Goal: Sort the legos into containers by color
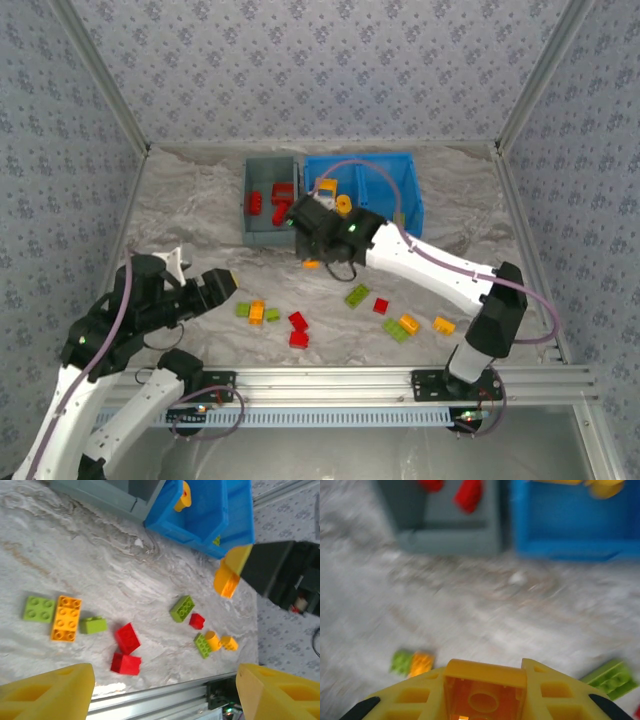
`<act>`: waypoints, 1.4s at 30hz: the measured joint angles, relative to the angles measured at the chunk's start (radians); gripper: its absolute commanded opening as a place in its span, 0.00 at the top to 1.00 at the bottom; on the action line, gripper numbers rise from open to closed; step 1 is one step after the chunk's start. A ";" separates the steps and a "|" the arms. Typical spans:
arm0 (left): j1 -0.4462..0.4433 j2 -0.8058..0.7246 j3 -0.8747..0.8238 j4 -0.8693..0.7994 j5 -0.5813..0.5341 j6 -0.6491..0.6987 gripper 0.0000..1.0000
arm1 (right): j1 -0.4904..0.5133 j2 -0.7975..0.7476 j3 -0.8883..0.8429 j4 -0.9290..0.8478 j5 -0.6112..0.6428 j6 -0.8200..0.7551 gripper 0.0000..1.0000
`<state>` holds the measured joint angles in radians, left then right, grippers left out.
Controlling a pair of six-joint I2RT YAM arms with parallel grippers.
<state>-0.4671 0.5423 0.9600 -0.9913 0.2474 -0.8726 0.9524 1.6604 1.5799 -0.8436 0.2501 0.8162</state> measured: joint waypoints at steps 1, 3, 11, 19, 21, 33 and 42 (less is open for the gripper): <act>-0.001 0.011 -0.017 0.032 0.006 -0.011 0.26 | -0.050 0.008 -0.014 0.016 0.000 -0.025 0.78; -0.013 0.035 -0.045 0.083 0.008 -0.030 0.27 | -0.137 0.038 -0.021 0.044 -0.011 -0.069 0.78; -0.239 0.184 -0.064 0.210 -0.104 -0.057 0.28 | -0.304 0.294 0.077 0.130 -0.112 -0.184 0.77; -0.480 0.334 -0.129 0.227 -0.302 -0.081 0.29 | -0.338 0.437 0.182 0.135 -0.170 -0.228 0.65; -0.526 0.356 -0.174 0.232 -0.335 -0.100 0.29 | -0.349 0.441 0.193 0.137 -0.177 -0.235 0.57; -0.784 0.473 -0.277 0.257 -0.421 -0.178 0.23 | -0.348 0.364 0.178 0.126 -0.175 -0.283 0.41; -0.867 0.739 -0.189 0.271 -0.451 -0.183 0.18 | -0.197 -0.240 -0.209 0.198 -0.032 -0.278 0.37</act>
<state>-1.3342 1.2808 0.7712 -0.7204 -0.2039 -1.0554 0.7551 1.4208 1.3705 -0.6460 0.2180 0.5381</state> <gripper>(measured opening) 0.806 0.626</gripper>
